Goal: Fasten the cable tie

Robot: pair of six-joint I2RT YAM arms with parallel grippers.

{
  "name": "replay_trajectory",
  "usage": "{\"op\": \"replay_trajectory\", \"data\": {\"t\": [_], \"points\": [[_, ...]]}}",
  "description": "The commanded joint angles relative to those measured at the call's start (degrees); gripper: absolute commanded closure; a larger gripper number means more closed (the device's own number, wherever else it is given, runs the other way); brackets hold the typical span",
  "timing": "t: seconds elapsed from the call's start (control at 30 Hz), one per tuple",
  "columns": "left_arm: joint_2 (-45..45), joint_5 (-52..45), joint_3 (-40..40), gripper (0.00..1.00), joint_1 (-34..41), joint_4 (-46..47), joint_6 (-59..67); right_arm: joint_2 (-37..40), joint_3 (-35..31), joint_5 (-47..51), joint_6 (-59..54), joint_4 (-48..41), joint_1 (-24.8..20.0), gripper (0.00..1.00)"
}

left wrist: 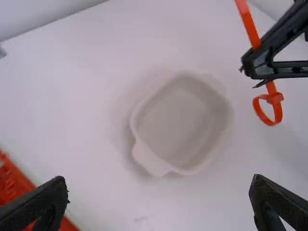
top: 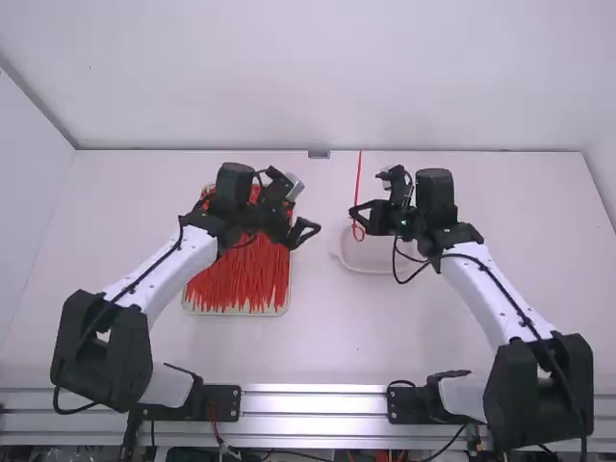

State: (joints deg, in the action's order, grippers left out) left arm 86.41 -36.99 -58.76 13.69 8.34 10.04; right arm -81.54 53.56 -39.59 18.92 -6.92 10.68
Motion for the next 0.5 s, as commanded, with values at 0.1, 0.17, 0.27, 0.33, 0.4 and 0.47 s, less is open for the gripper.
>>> {"op": "replay_trajectory", "data": {"t": [0.1,0.17,0.27,0.33,0.4,0.47], "points": [[0.0,-4.8,1.6,0.01,-6.5,1.5,0.0,-3.0,1.0,6.3,-1.4,-1.6,-1.3,1.00],[0.0,-6.8,3.2,0.01,-8.6,1.0,0.0,-4.2,1.0,9.3,-1.4,-2.5,-1.3,1.00],[0.0,-7.1,5.0,0.01,-9.9,0.1,0.0,-4.9,1.0,13.8,-1.2,-3.8,-1.3,1.00],[0.0,-7.0,5.7,0.01,-10.3,-0.1,0.0,-5.1,1.0,16.8,-1.2,-4.7,-1.3,1.00],[0.0,-7.1,6.8,0.01,-10.6,-0.2,0.0,-5.5,1.0,21.3,-1.2,-6.7,-1.1,1.00],[0.0,-7.1,7.3,0.01,-10.6,-0.2,0.0,-5.9,1.0,23.6,-1.1,-7.4,-0.7,1.00]]}}
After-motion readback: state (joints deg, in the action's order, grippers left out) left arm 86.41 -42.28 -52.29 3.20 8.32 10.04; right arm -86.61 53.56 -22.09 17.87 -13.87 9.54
